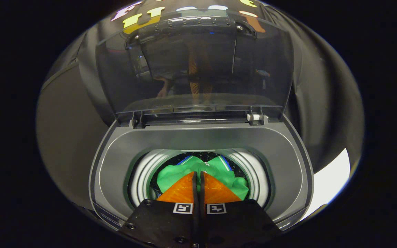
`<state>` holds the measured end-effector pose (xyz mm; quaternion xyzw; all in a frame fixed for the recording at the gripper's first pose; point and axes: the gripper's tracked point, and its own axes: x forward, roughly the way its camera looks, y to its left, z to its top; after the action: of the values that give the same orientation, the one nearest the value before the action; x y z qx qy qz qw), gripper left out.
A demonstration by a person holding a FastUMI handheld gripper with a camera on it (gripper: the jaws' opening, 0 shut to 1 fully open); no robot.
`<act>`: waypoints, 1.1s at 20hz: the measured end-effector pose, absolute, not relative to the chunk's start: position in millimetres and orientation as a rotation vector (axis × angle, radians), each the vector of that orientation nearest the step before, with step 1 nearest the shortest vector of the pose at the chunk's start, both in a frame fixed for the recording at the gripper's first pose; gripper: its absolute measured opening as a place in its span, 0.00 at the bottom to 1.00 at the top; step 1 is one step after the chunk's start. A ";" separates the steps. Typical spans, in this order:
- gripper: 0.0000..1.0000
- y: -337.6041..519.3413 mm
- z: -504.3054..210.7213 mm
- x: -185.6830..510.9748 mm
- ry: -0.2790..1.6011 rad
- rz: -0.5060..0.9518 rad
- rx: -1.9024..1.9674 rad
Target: Put the clothes into the washing machine and then close the washing machine lid.
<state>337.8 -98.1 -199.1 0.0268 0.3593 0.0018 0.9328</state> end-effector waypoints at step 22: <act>0.97 -95.2 -41.1 350.9 0.527 0.090 0.129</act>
<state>350.9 -95.2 -41.1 0.0637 0.2602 0.0445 0.9624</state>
